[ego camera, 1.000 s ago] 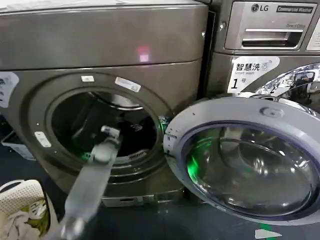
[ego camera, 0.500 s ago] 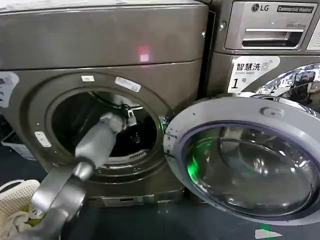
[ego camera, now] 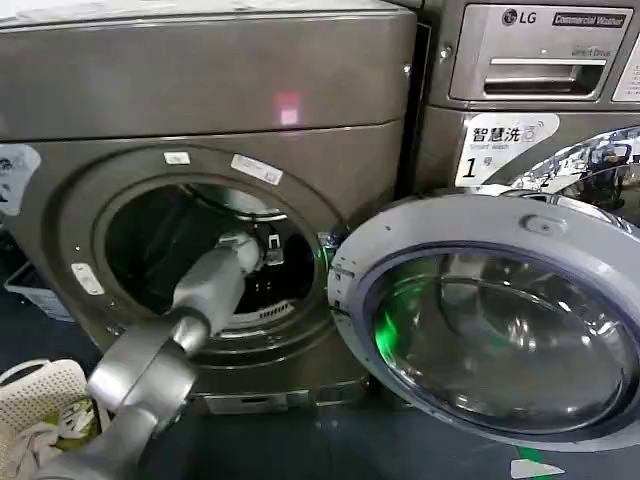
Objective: Grasp the clothes from the dryer.
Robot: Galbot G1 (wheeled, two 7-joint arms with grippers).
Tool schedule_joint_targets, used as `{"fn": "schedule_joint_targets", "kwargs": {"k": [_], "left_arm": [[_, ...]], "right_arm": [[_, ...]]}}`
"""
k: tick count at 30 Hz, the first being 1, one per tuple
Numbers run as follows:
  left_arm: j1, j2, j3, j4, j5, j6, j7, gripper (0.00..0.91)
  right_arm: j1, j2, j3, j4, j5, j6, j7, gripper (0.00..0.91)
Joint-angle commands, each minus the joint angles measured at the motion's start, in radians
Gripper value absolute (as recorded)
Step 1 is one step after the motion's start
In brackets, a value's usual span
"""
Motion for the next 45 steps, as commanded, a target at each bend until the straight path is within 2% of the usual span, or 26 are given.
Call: {"fn": "schedule_joint_targets", "kwargs": {"k": [1,5,9,14,16,21,25,28,33,37,39,45], "left_arm": [[0.017,-0.007,-0.075,-0.015,0.002,0.024,-0.028,0.0],[0.055,0.017,-0.163,-0.071,-0.037,0.045,-0.046,0.0],[0.129,0.052,-0.28,-0.2,-0.168,0.092,-0.123,0.0],[0.3,0.107,-0.366,-0.507,-0.42,0.167,-0.24,0.0],[0.358,0.115,-0.413,-0.638,-0.598,0.17,-0.296,0.0],[0.517,0.104,-0.527,-0.853,-0.821,0.08,-0.488,0.0],[0.658,0.087,-0.573,-1.023,-1.023,-0.081,-0.65,0.0],[0.723,0.068,-0.608,-1.08,-1.052,-0.185,-0.747,0.0],[0.805,0.051,-0.627,-1.171,-0.999,-0.293,-0.85,0.0],[0.833,0.05,-0.628,-1.197,-0.946,-0.308,-0.872,0.0],[0.835,0.051,-0.624,-1.198,-0.937,-0.305,-0.874,0.0],[0.818,0.05,-0.601,-1.181,-0.91,-0.278,-0.879,0.0]], "right_arm": [[0.003,0.003,-0.006,0.004,-0.002,0.001,0.001,0.907],[0.003,0.01,-0.01,0.01,-0.004,0.001,0.001,0.907],[0.011,0.017,-0.03,0.021,-0.018,0.002,0.0,0.907],[0.021,0.026,-0.045,0.031,-0.024,0.004,-0.004,0.907],[0.023,0.026,-0.054,0.033,-0.031,0.008,-0.005,0.907],[0.026,0.028,-0.06,0.036,-0.035,0.018,-0.006,0.907],[0.035,0.033,-0.068,0.043,-0.029,0.03,-0.005,0.907],[0.037,0.034,-0.074,0.047,-0.017,0.06,-0.001,0.907],[0.033,0.035,-0.076,0.046,-0.011,0.111,-0.004,0.907],[0.03,0.033,-0.067,0.043,-0.009,0.117,-0.007,0.907],[0.026,0.031,-0.067,0.04,0.003,0.126,0.008,0.907],[0.022,0.031,-0.062,0.04,0.008,0.134,0.005,0.907]]}}
